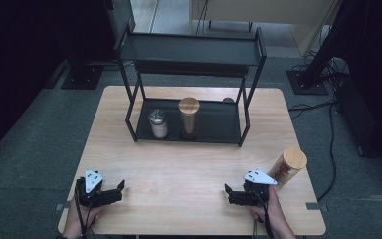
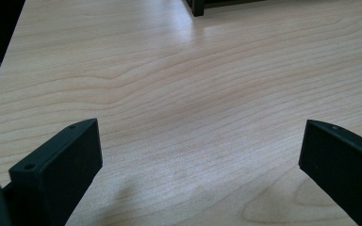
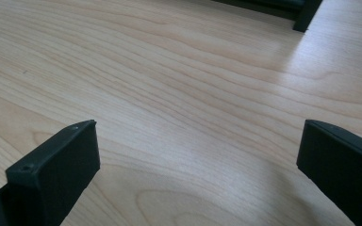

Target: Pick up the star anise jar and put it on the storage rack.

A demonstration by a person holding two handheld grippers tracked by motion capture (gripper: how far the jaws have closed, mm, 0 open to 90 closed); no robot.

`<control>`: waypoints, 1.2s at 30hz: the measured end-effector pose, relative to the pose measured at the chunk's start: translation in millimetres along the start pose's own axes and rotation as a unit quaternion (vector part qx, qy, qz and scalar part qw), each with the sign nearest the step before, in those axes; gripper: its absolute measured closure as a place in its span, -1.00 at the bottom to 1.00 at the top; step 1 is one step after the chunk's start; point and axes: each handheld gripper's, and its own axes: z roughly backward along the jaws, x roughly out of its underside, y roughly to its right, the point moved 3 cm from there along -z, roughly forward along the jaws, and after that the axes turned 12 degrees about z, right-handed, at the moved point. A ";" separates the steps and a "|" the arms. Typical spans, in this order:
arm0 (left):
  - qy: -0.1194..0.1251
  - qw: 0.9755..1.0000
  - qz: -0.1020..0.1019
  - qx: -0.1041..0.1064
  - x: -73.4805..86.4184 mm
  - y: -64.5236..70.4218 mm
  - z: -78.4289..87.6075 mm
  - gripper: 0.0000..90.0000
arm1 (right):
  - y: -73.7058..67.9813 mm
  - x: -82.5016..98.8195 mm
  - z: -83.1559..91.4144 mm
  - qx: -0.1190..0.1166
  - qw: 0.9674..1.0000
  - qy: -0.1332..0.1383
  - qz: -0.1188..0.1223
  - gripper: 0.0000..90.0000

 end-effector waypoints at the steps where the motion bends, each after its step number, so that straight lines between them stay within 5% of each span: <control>1: 0.000 1.000 0.000 0.000 0.0 0.1 0.0 -0.99 | 0.6 0.7 0.9 0.001 1.000 0.000 -0.001 -1.00; 36: -0.001 1.000 -0.004 0.001 0.1 0.6 -0.2 -0.99 | 25.0 30.7 33.3 0.029 1.000 -0.009 0.000 -1.00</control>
